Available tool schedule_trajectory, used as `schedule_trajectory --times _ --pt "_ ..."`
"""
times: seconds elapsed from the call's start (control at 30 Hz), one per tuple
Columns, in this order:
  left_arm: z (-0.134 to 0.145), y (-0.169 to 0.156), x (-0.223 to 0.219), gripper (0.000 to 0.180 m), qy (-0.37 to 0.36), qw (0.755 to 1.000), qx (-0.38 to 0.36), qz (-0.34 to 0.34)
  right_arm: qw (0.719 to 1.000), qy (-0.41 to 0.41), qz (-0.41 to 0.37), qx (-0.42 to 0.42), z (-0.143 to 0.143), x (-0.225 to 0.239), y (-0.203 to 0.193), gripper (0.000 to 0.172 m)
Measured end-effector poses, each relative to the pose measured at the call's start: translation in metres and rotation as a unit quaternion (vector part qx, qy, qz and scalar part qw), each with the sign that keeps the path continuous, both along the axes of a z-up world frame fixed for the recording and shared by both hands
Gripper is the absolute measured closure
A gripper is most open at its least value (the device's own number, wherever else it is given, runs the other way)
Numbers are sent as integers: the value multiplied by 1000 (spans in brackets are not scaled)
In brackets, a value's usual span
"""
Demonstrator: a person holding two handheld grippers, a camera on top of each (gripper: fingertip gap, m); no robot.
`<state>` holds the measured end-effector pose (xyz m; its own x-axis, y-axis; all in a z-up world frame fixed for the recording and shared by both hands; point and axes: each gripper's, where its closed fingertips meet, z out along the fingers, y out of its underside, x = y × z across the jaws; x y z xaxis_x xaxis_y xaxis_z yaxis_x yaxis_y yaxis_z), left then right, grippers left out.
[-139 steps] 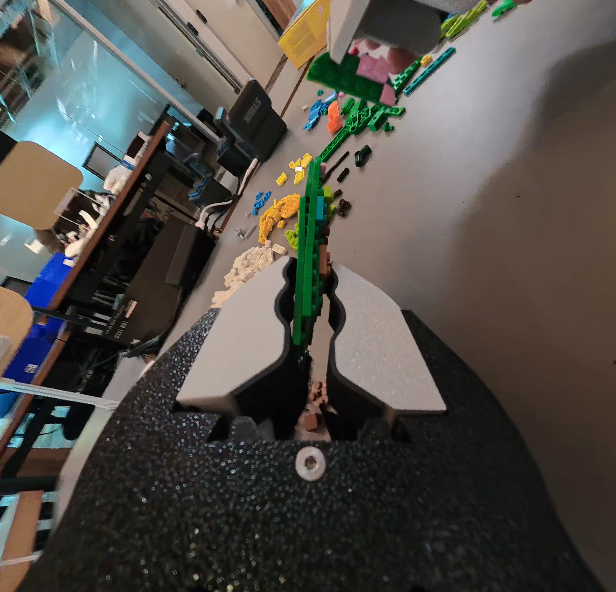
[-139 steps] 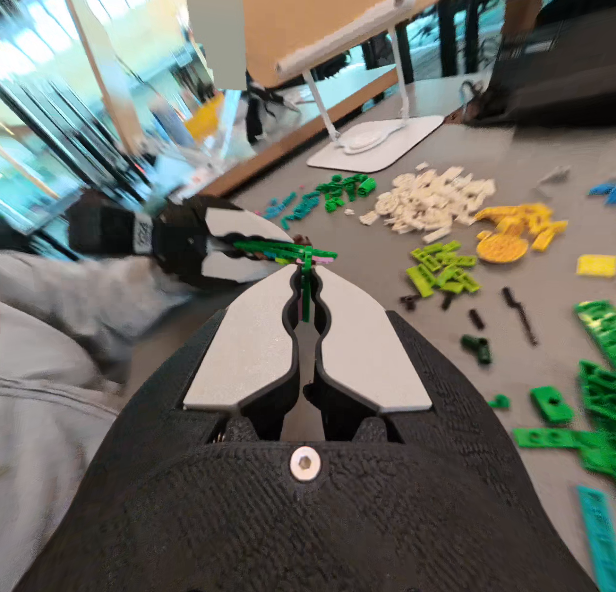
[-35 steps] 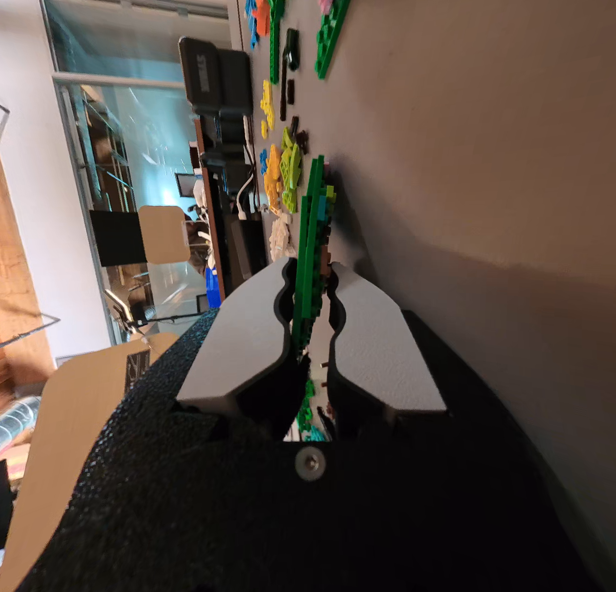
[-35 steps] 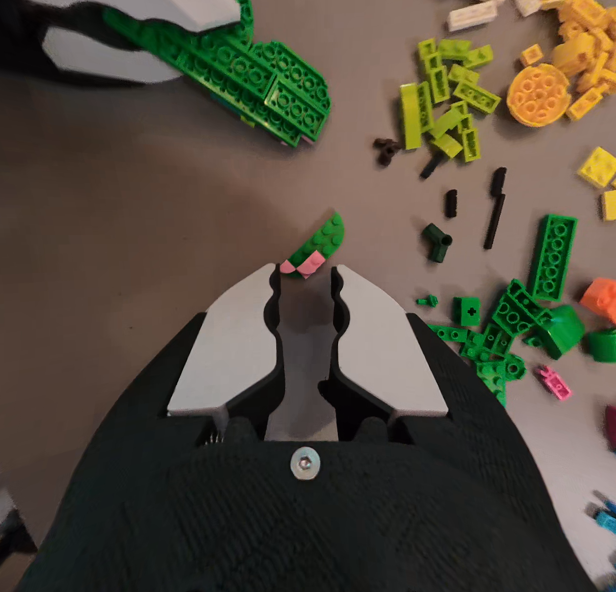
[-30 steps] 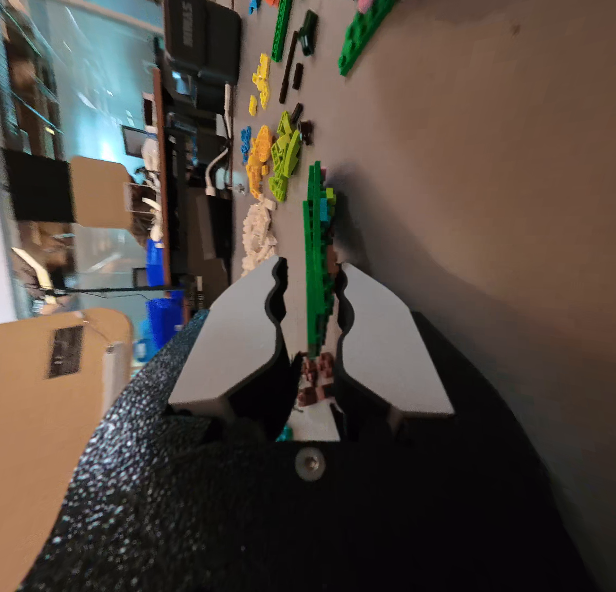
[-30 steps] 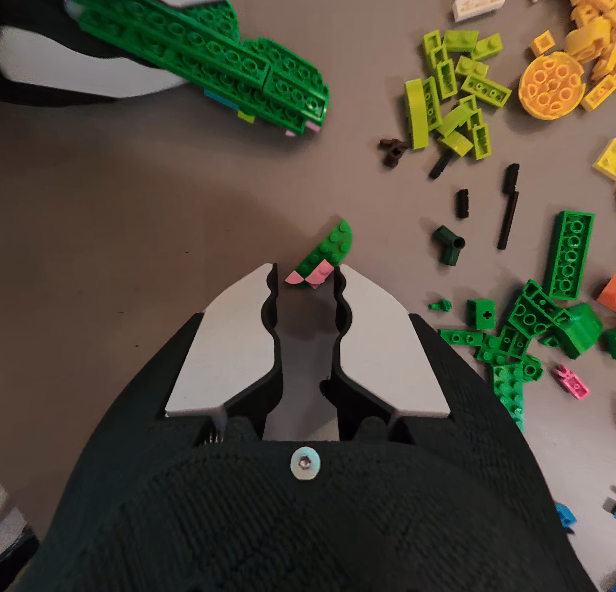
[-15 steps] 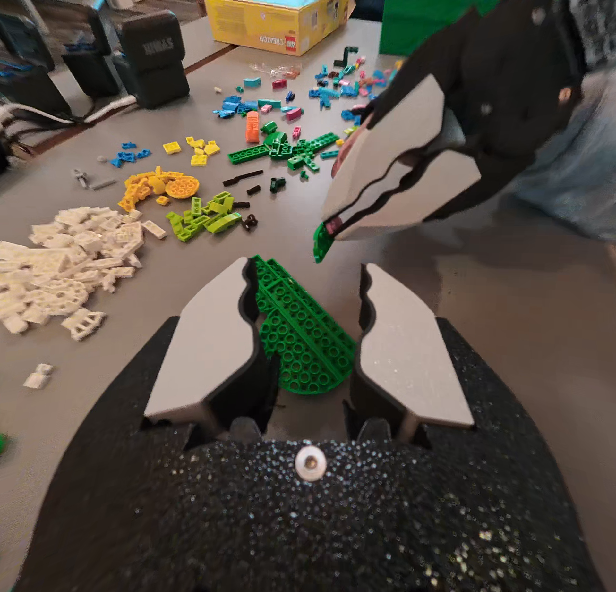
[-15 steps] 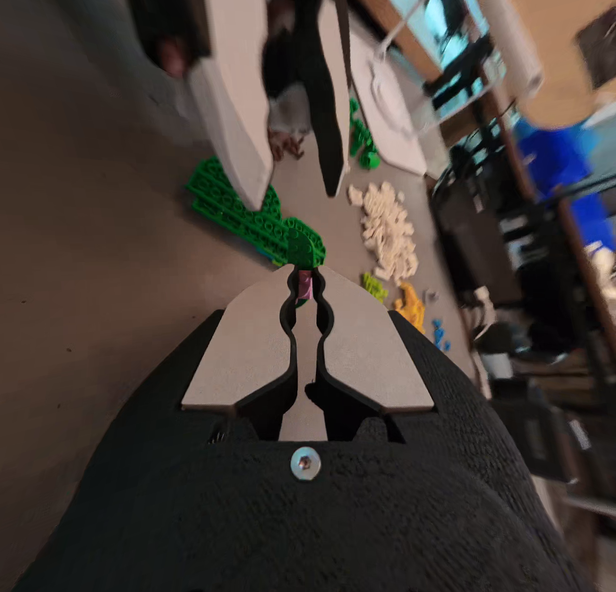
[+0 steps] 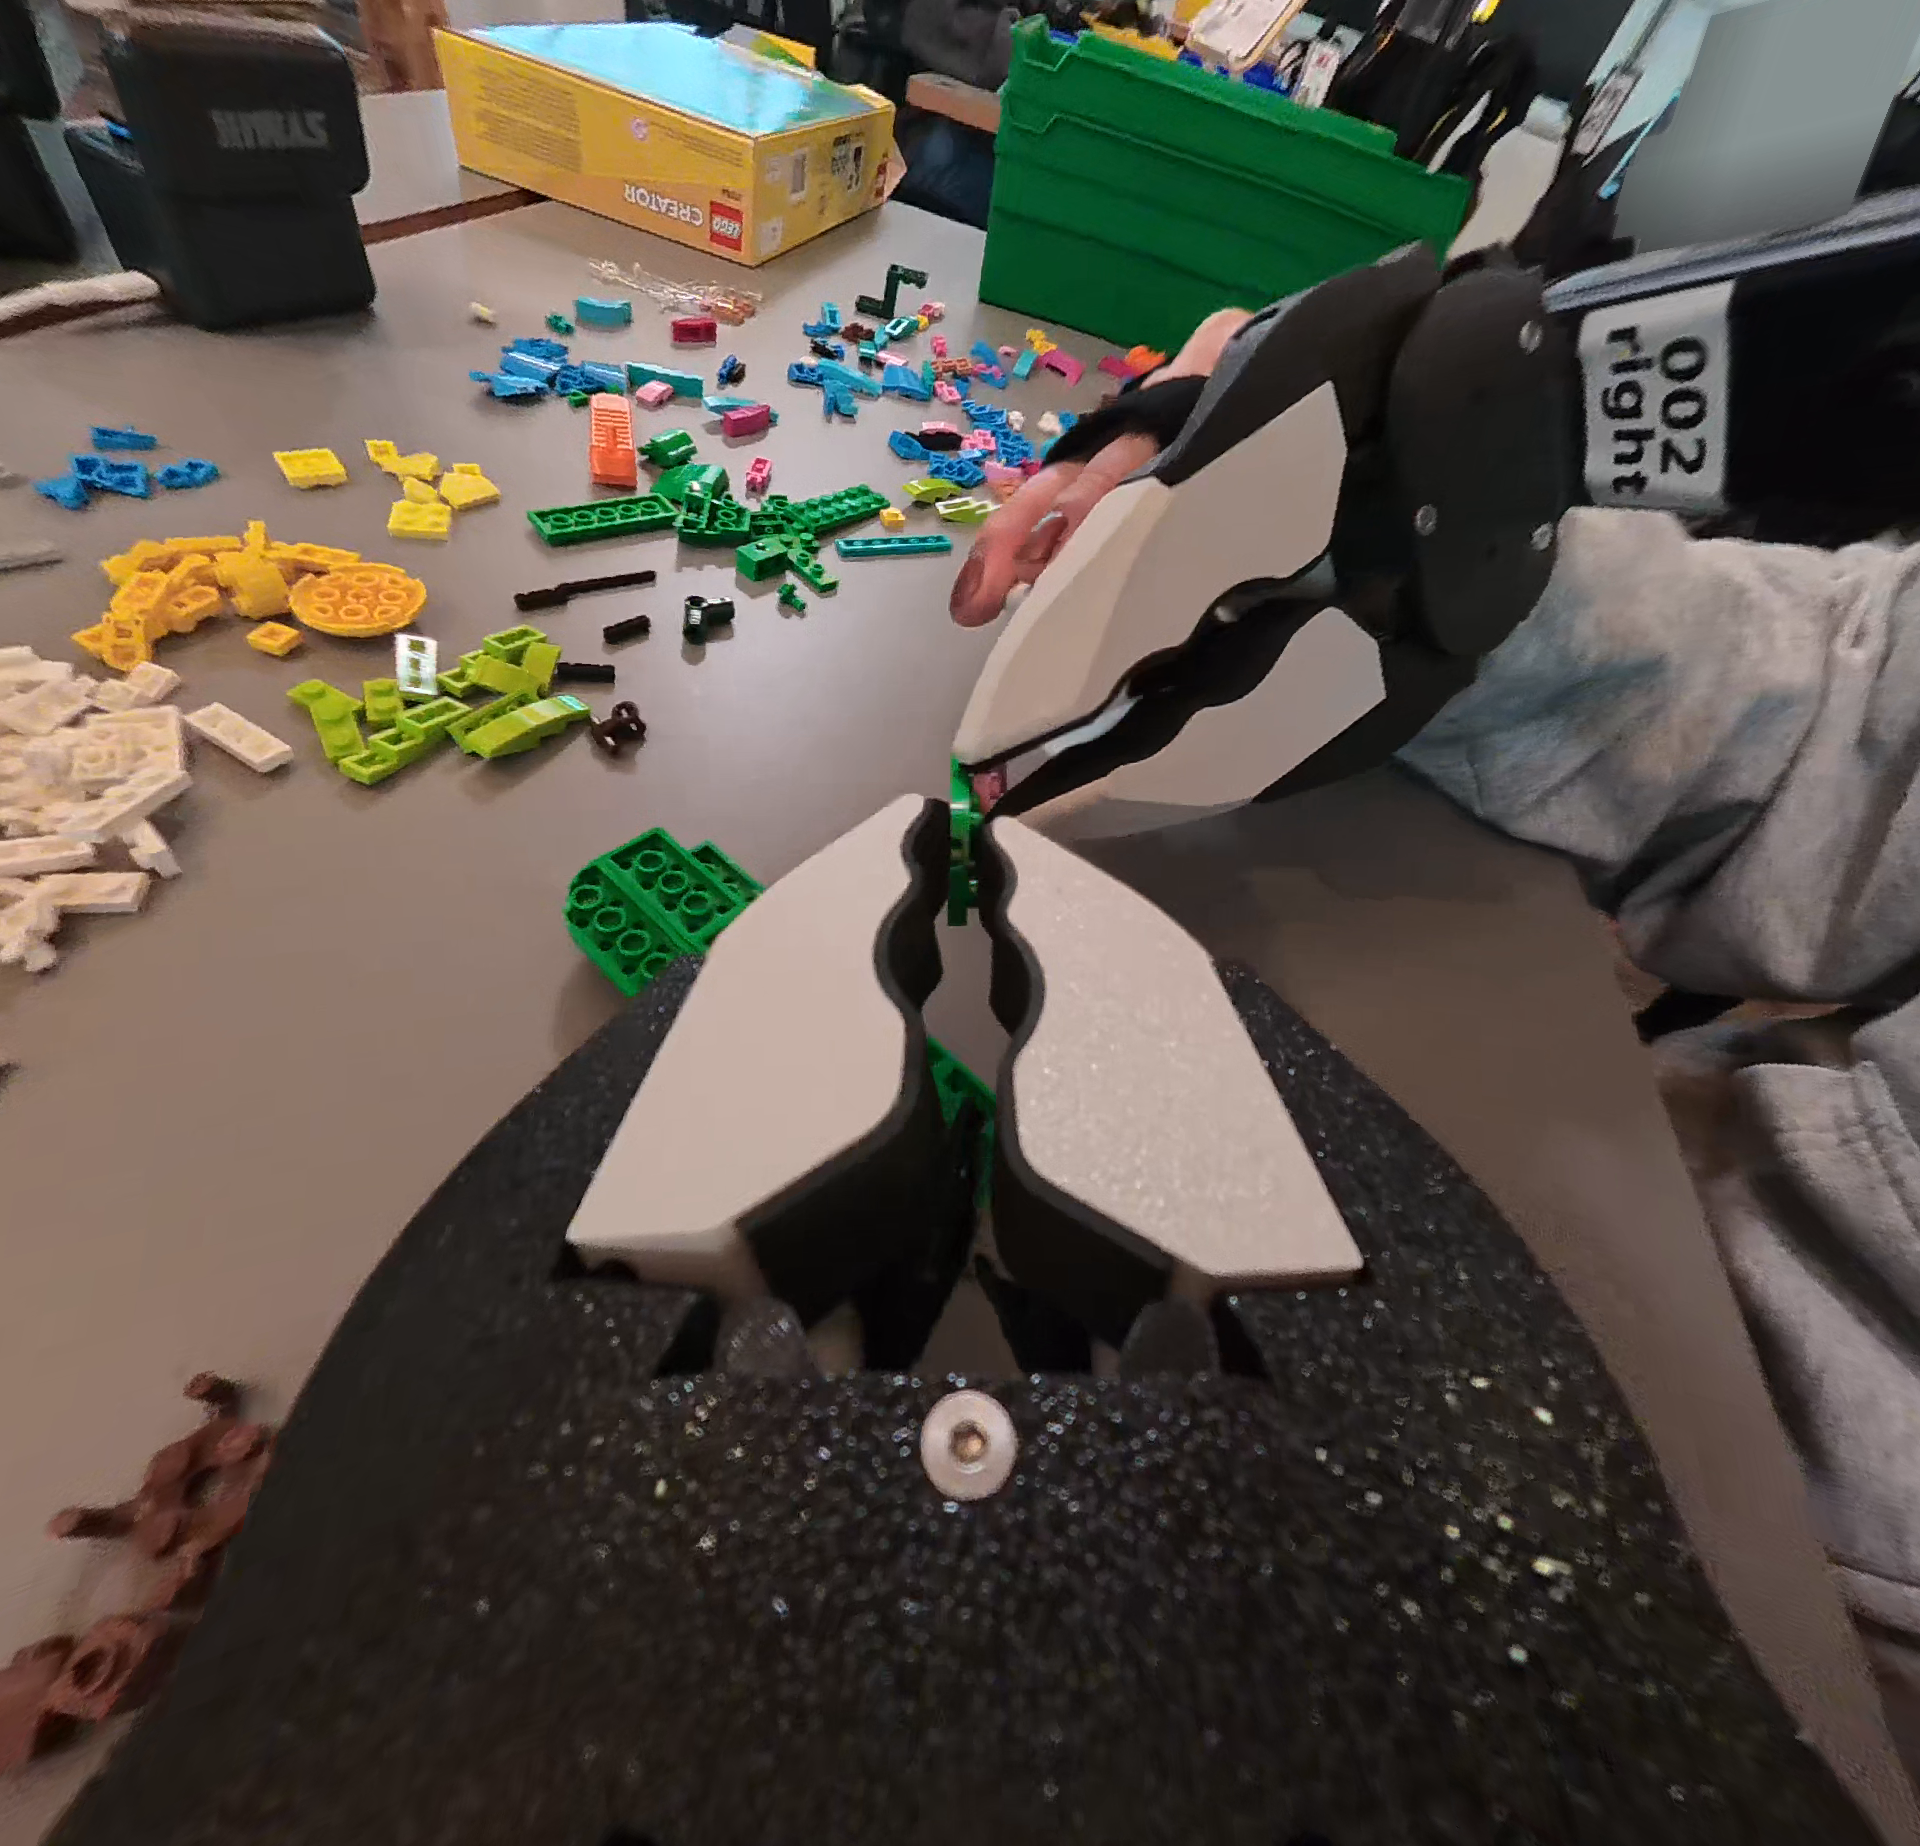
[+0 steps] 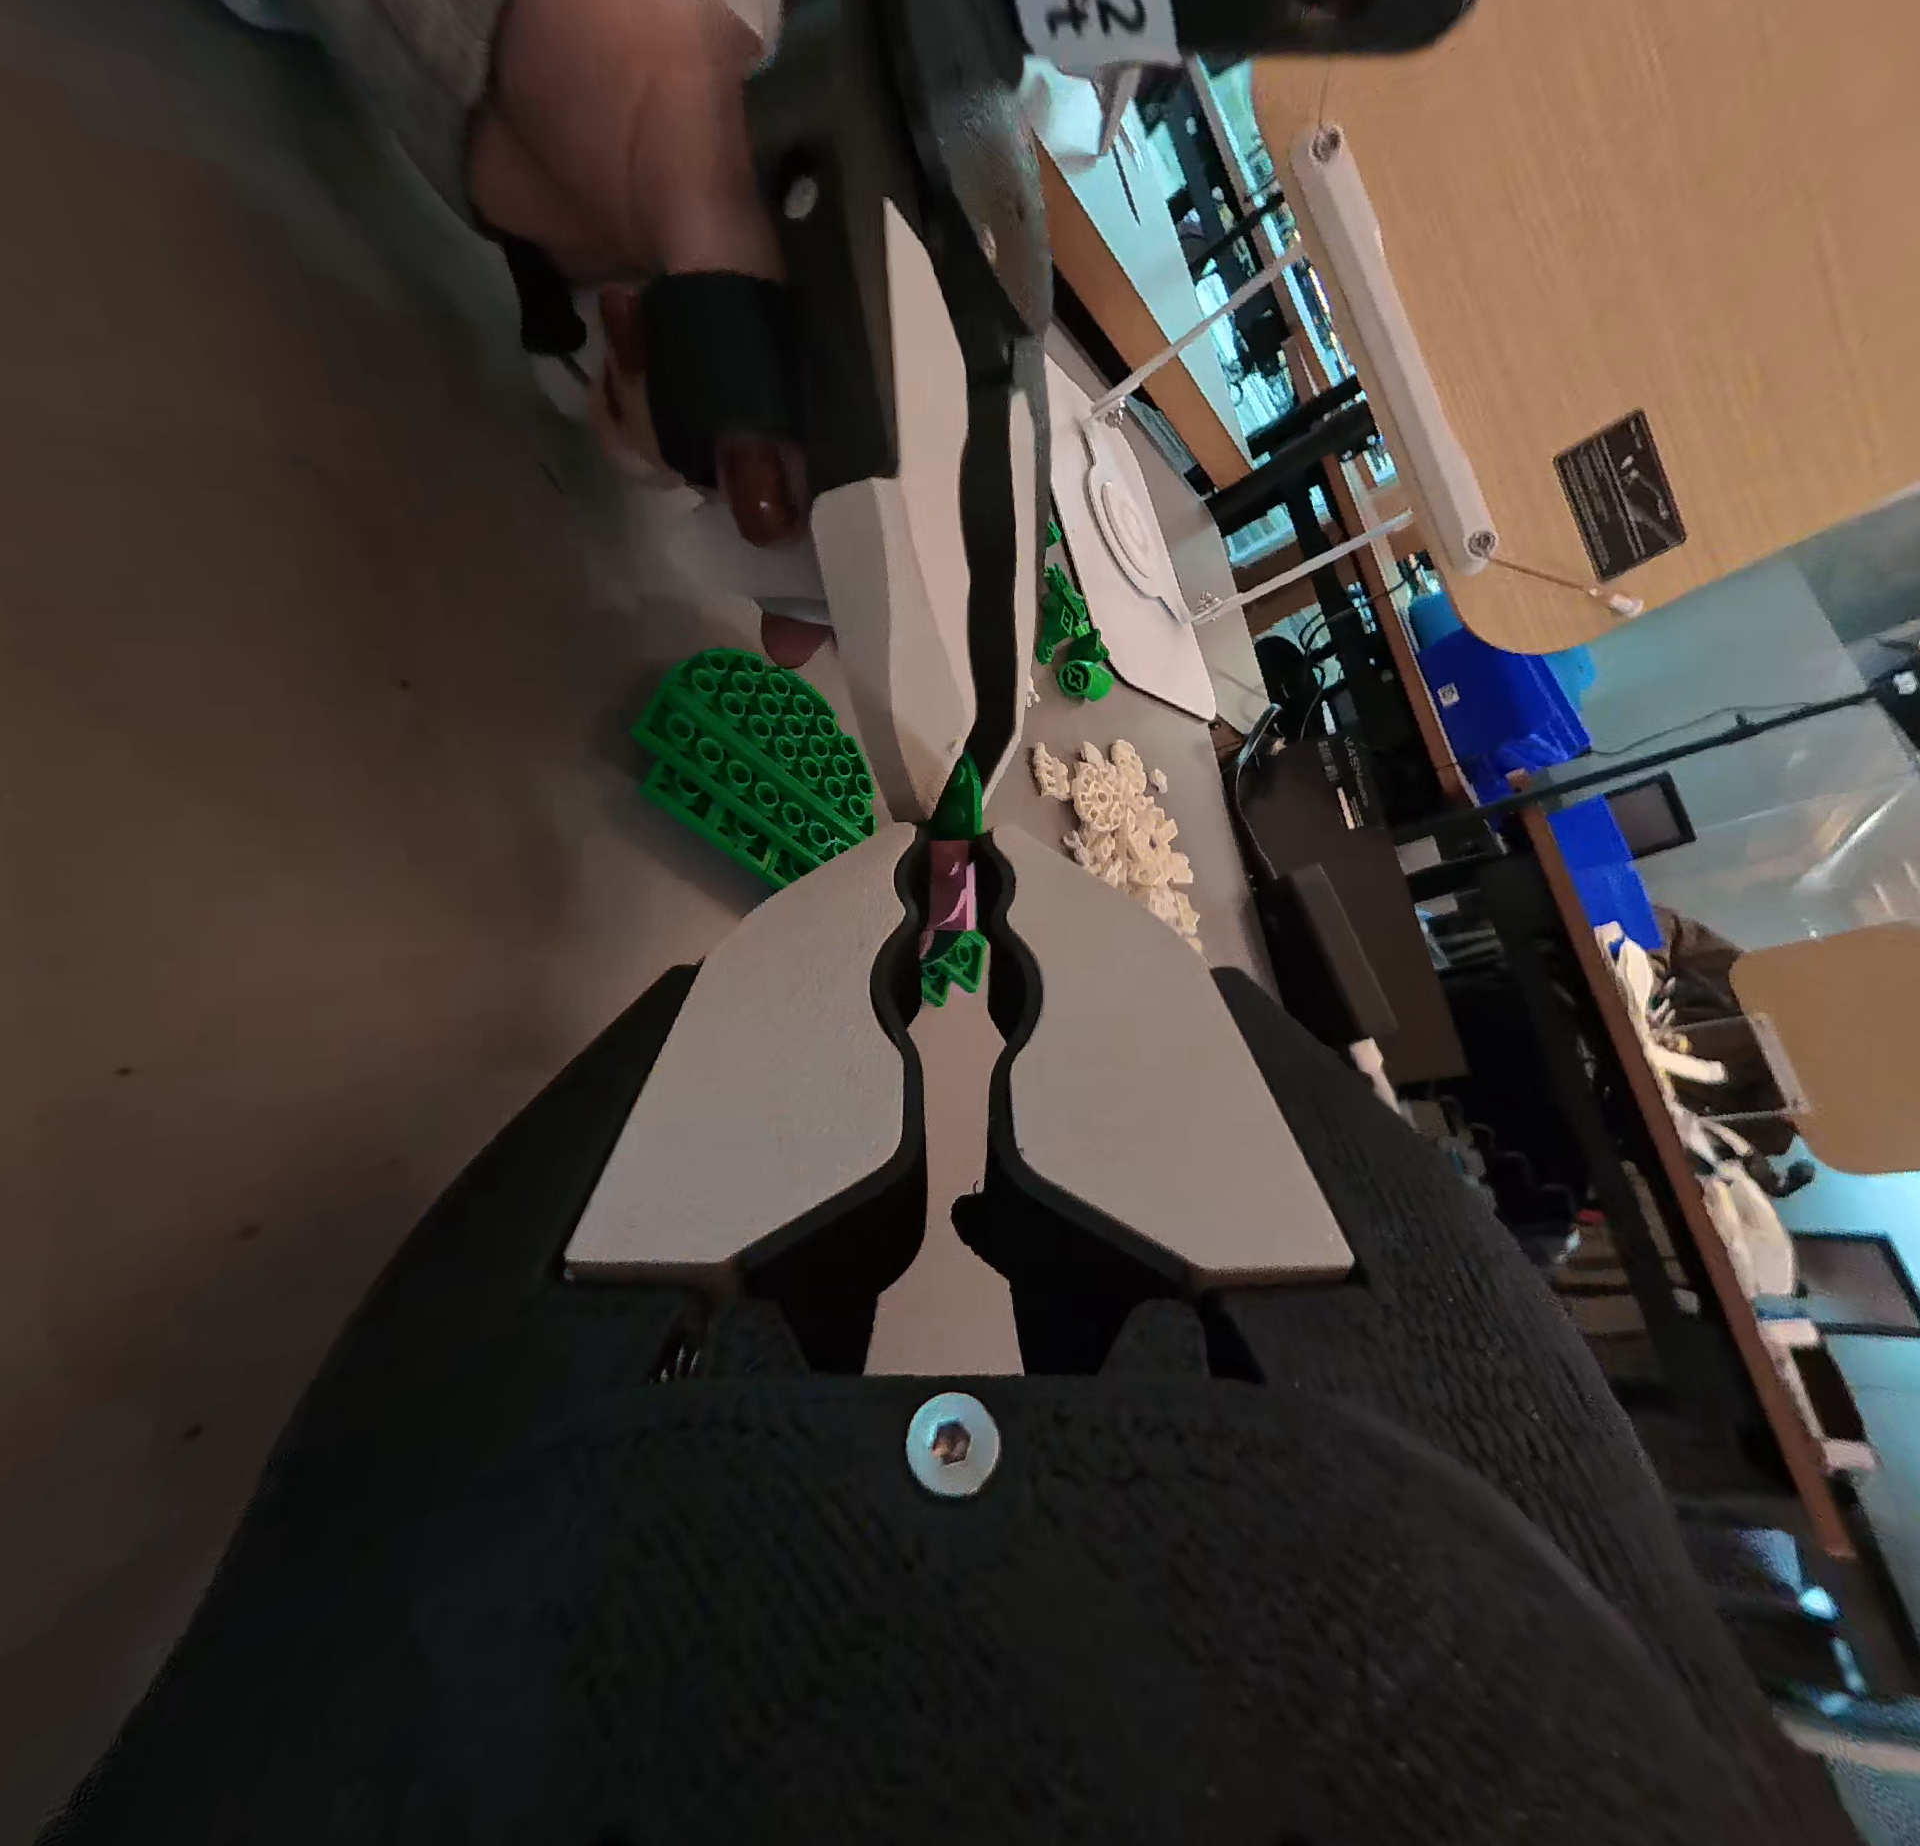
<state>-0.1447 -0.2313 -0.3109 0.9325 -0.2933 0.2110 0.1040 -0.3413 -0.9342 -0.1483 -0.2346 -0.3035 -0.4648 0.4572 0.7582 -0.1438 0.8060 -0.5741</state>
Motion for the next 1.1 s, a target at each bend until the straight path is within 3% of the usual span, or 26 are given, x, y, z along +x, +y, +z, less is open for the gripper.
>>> schedule_trajectory --times 0.03,0.1,0.2,0.63,0.93,1.1 --pt "0 0 -2 175 19 1000 0 8 1000 -4 -11 -7 0 -1 1 164" --pt "2 1 -7 175 43 999 6 28 999 -15 -45 0 -3 -5 8 157" --pt "7 0 -9 175 22 999 12 33 998 -16 -67 9 -6 -7 13 152" --pt "3 0 -11 175 -21 999 -7 38 991 50 -90 82 -5 -11 13 158" --pt "-12 1 -5 176 116 992 -24 30 996 -60 -59 20 -20 -2 15 164" --pt "-17 2 -2 176 173 984 -22 21 989 -129 -34 -70 -24 3 14 164"
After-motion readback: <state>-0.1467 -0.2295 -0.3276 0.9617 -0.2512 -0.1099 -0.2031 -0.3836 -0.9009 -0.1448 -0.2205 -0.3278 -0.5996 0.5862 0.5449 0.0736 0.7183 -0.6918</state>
